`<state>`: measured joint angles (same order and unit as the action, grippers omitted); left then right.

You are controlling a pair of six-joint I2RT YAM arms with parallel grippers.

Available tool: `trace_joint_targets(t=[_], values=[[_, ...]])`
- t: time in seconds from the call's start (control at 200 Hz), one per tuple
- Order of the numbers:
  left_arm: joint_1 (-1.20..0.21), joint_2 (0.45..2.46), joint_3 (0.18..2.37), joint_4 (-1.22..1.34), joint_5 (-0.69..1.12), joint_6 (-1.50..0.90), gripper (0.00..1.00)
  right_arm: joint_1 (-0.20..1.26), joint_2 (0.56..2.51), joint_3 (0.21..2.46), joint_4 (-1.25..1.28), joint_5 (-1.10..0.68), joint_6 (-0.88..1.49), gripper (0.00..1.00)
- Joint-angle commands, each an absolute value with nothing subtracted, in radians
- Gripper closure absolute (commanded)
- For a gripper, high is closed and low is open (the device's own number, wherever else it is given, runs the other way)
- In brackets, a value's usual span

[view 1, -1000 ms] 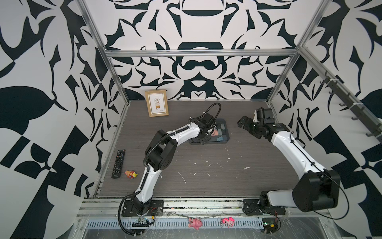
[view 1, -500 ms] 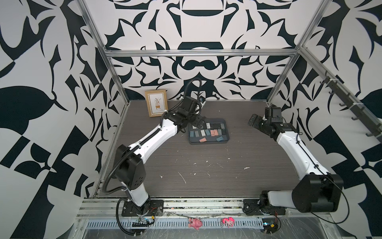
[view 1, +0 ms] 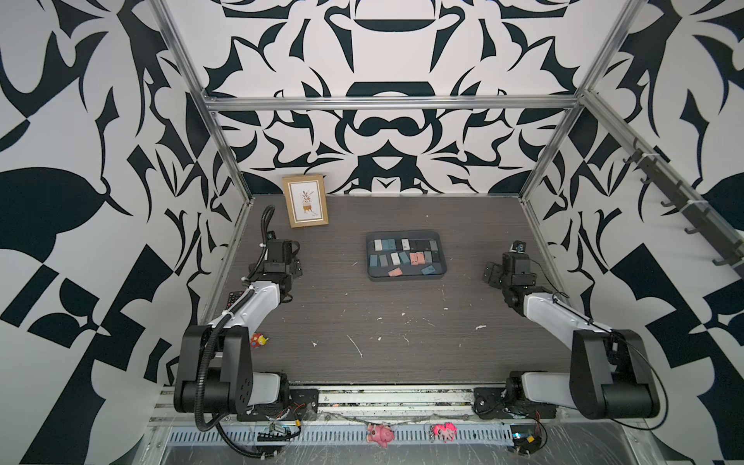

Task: Put the eraser in the storage box
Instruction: Reset both arms

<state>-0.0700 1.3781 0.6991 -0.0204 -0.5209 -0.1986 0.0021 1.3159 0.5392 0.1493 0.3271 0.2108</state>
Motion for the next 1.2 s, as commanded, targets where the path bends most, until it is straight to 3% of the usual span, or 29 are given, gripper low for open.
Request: trace_joint_targets(t=[0.0,0.125,0.33,0.42,0.485,0.545,0.63,0.725,0.815,0.94,1.2], values=[[-0.059,1.440,0.670,0.241,-0.529,-0.224,0.01,0.005,1.313,0.460,0.463,0.334,0.141,0.01],[-0.052,1.498,0.659,0.315,-0.526,-0.193,0.01,0.004,1.377,0.358,0.726,0.291,0.136,0.01],[-0.077,1.501,0.395,0.832,-0.357,-0.071,0.01,0.009,1.502,0.262,1.029,0.149,0.100,0.01],[-0.089,1.501,0.369,0.870,-0.301,-0.047,0.01,0.012,1.573,0.241,1.157,0.129,0.087,0.01],[-0.086,1.536,0.370,0.865,-0.277,-0.056,0.01,0.013,1.541,0.264,1.061,0.136,0.090,0.01],[-0.081,1.602,0.336,1.057,-0.282,-0.011,0.01,0.016,1.551,0.292,1.021,0.162,0.098,0.01],[-0.075,1.535,0.375,0.860,-0.257,-0.060,0.01,0.025,1.545,0.302,0.995,0.178,0.094,0.01],[-0.072,1.583,0.342,1.017,-0.262,-0.026,0.01,0.033,1.546,0.296,1.011,0.183,0.089,0.01],[-0.072,1.552,0.360,0.919,-0.255,-0.051,0.01,0.034,1.551,0.316,0.980,0.156,0.078,0.01],[-0.072,1.571,0.346,0.987,-0.261,-0.039,0.01,0.034,1.554,0.354,0.912,0.034,0.021,0.01],[-0.072,1.567,0.350,0.969,-0.260,-0.046,0.01,0.047,1.565,0.365,0.900,0.055,0.007,0.01]])
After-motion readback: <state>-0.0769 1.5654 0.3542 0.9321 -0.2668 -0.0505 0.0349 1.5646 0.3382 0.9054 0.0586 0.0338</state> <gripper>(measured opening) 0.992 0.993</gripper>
